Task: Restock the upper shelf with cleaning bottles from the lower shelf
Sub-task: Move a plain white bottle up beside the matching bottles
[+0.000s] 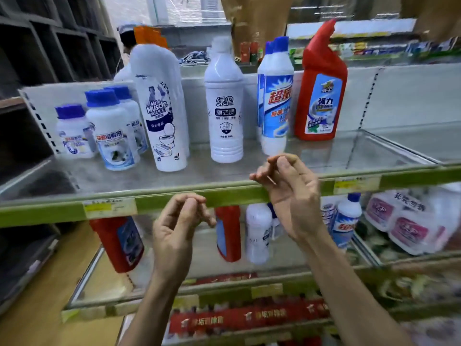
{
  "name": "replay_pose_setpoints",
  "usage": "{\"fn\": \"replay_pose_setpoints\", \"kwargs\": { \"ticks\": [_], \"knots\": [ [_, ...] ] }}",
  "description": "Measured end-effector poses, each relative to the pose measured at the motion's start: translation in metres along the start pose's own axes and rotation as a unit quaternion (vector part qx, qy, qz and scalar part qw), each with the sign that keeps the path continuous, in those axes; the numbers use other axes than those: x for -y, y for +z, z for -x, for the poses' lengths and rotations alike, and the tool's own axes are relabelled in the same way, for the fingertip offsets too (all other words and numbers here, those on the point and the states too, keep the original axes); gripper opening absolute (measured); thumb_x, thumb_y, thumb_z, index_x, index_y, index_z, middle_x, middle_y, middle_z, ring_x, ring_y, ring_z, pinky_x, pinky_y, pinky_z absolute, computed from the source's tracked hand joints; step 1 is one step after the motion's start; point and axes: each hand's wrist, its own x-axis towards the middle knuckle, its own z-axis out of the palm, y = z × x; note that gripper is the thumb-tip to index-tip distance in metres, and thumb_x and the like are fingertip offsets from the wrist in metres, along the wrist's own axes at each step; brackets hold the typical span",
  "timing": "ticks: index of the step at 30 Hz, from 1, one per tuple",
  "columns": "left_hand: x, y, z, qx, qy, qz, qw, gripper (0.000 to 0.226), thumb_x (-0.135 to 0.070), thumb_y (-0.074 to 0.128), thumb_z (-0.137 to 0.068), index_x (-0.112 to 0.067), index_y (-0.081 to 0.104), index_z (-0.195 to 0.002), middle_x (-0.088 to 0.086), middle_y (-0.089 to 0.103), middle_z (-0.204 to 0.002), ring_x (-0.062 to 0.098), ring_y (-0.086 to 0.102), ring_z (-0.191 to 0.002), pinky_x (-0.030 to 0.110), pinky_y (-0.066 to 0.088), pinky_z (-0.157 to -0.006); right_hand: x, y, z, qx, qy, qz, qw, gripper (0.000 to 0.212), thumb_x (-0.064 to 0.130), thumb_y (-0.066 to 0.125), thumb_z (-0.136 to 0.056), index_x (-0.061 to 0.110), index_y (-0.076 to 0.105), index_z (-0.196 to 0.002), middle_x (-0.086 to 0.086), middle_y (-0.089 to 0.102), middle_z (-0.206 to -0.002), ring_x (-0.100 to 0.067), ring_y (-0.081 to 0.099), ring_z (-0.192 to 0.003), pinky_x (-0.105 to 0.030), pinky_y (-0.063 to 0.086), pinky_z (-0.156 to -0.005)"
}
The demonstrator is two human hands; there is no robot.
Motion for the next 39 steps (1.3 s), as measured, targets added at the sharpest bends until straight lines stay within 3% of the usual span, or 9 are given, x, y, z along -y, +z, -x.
{"fn": "replay_pose_setpoints", "kwargs": {
  "ticks": [8,11,14,16,20,25,29,33,39],
  "knots": [
    [0.055,-0.012,0.035,-0.007,-0.114,-0.001,0.993,0.044,-0.056,0.073,-0.08,-0.013,0.07,-0.09,0.012,0.059,-0.07,0.03,0.055,-0.065,0.034,0.052,-0.064,-0.023,-0.076,0.061,-0.037,0.09,0.156,0.983,0.042,0.055,0.078,-0.077,0.013,0.073,-0.079,-0.013,0.066,-0.07,-0.029,0.064,-0.07,-0.05,0.051,-0.075],
    [0.08,-0.013,0.039,-0.046,-0.196,0.012,0.979,0.046,-0.057,0.077,-0.074,-0.014,0.071,-0.09,0.009,0.06,-0.069,0.025,0.055,-0.066,0.03,0.051,-0.061,-0.044,-0.107,0.06,-0.101,0.129,0.243,0.956,0.035,0.05,0.075,-0.081,0.015,0.075,-0.083,-0.012,0.074,-0.079,-0.028,0.069,-0.074,-0.058,0.055,-0.082],
    [0.098,-0.01,0.041,-0.074,-0.253,0.025,0.964,0.027,-0.039,0.064,-0.087,-0.012,0.069,-0.091,0.009,0.058,-0.071,0.024,0.053,-0.068,0.027,0.05,-0.057,-0.063,-0.125,0.046,-0.123,0.165,0.339,0.918,0.011,0.028,0.067,-0.093,0.021,0.069,-0.101,-0.009,0.075,-0.107,-0.012,0.071,-0.09,-0.029,0.06,-0.085],
    [0.107,-0.007,0.043,-0.081,-0.278,0.021,0.957,0.025,-0.032,0.056,-0.093,-0.009,0.066,-0.094,0.009,0.058,-0.073,0.023,0.053,-0.068,0.029,0.049,-0.058,-0.075,-0.13,0.032,-0.091,0.203,0.377,0.899,0.03,0.029,0.069,-0.092,0.018,0.062,-0.12,-0.005,0.069,-0.122,-0.013,0.066,-0.105,-0.014,0.055,-0.078],
    [0.115,0.003,0.043,-0.082,-0.3,0.004,0.95,0.026,-0.029,0.051,-0.1,-0.007,0.065,-0.099,0.005,0.062,-0.073,0.022,0.056,-0.066,0.032,0.047,-0.061,-0.105,-0.131,0.008,-0.032,0.248,0.441,0.862,0.079,0.045,0.081,-0.077,0.018,0.046,-0.142,-0.006,0.054,-0.143,-0.022,0.052,-0.131,-0.034,0.046,-0.106],
    [0.111,0.004,0.045,-0.072,-0.302,0.0,0.951,0.03,-0.031,0.05,-0.101,-0.004,0.064,-0.104,0.008,0.062,-0.075,0.021,0.058,-0.065,0.032,0.048,-0.061,-0.129,-0.123,-0.005,0.015,0.261,0.481,0.837,0.099,0.041,0.088,-0.07,0.016,0.033,-0.149,0.001,0.046,-0.146,-0.017,0.041,-0.136,-0.027,0.032,-0.102],
    [0.105,-0.002,0.047,-0.089,-0.295,-0.01,0.951,0.03,-0.027,0.047,-0.103,-0.002,0.063,-0.104,0.009,0.06,-0.073,0.021,0.057,-0.062,0.03,0.049,-0.057,-0.139,-0.123,-0.005,-0.022,0.224,0.48,0.848,0.079,0.028,0.089,-0.069,0.017,0.046,-0.135,-0.003,0.059,-0.131,-0.022,0.054,-0.122,-0.032,0.043,-0.097],
    [0.103,-0.007,0.052,-0.086,-0.291,-0.024,0.953,0.03,-0.03,0.048,-0.102,-0.005,0.065,-0.102,0.005,0.062,-0.07,0.021,0.058,-0.063,0.033,0.048,-0.061,-0.129,-0.12,0.002,-0.038,0.21,0.46,0.862,0.055,0.015,0.084,-0.073,0.022,0.049,-0.114,0.012,0.057,-0.098,-0.007,0.056,-0.091,-0.016,0.042,-0.073],
    [0.099,-0.014,0.058,-0.06,-0.291,-0.03,0.954,0.035,-0.037,0.055,-0.093,-0.005,0.067,-0.103,0.008,0.061,-0.074,0.025,0.056,-0.069,0.036,0.048,-0.064,-0.107,-0.115,0.025,-0.05,0.192,0.417,0.887,0.05,0.015,0.083,-0.071,0.027,0.059,-0.112,0.005,0.063,-0.105,-0.016,0.063,-0.099,-0.029,0.052,-0.081]
  ]
}}
